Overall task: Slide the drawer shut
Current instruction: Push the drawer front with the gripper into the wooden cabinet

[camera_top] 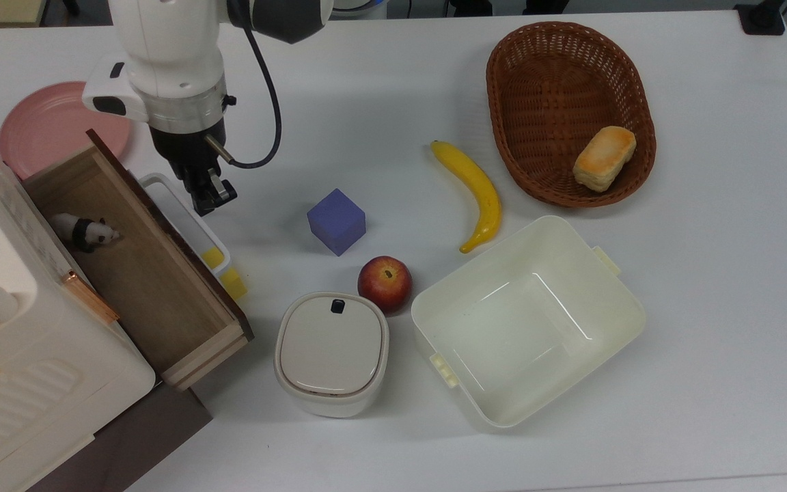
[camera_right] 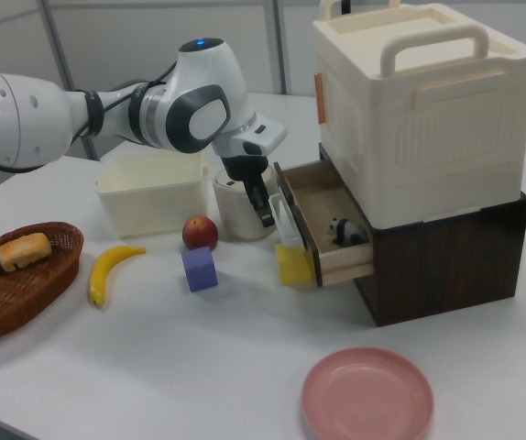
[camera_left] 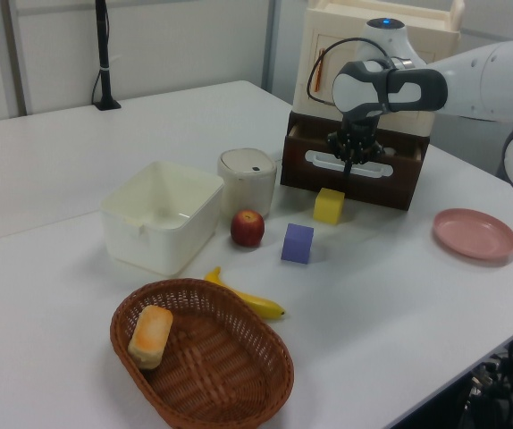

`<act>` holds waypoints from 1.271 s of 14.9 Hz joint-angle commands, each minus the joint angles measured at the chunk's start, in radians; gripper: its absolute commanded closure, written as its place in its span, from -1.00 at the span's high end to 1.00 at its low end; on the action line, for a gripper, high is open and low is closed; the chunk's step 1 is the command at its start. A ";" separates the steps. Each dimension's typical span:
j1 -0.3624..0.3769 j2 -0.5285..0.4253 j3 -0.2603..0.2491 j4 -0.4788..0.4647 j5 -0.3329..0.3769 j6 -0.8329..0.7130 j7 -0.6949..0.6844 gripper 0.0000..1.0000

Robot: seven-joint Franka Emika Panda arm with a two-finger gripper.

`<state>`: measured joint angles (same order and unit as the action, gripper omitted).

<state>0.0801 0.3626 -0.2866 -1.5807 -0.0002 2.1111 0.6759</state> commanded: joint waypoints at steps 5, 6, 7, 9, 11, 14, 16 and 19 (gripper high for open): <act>-0.032 0.042 -0.035 0.033 0.019 0.084 -0.033 -1.00; -0.040 0.047 -0.037 0.042 0.020 0.084 -0.044 -1.00; -0.046 0.059 -0.037 0.065 0.028 0.084 -0.050 -1.00; -0.057 0.078 -0.037 0.087 0.040 0.084 -0.053 -1.00; -0.063 0.078 -0.037 0.091 0.040 0.084 -0.064 -1.00; -0.075 0.078 -0.036 0.091 0.042 0.084 -0.078 -1.00; -0.089 0.079 -0.036 0.097 0.045 0.086 -0.079 -1.00; -0.102 0.090 -0.032 0.107 0.045 0.113 -0.084 -1.00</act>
<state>-0.0105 0.4327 -0.3052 -1.4961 0.0169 2.1751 0.6318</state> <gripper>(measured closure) 0.991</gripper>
